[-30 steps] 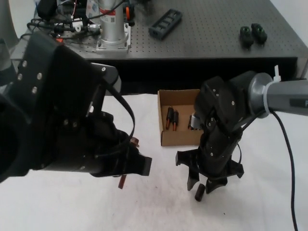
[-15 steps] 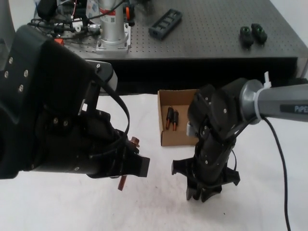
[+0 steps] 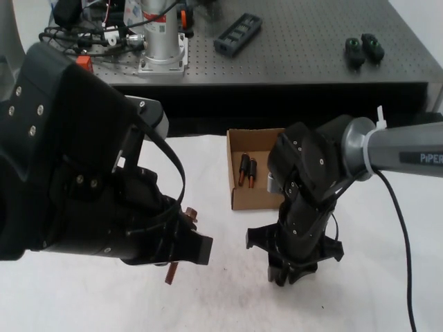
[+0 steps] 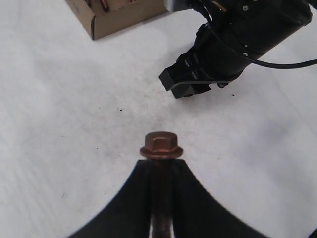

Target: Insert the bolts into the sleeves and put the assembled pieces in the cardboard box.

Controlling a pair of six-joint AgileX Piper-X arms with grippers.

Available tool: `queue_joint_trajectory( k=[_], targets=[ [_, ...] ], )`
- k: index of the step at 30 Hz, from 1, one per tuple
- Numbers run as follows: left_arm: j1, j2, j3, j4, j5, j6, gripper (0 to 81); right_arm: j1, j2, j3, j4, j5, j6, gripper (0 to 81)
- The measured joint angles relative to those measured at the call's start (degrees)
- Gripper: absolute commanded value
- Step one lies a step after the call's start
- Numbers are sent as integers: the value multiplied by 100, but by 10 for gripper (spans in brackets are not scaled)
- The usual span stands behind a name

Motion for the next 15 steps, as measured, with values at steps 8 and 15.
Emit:
queue_joint_trajectory(
  k=[8,15],
  targets=[
    [0,0,0,0,77,0,7,0,0,0,-4,8,-160,43],
    [0,0,70,-282,877,0,7,0,-412,125,-178,-217,-712,43]
  ],
)
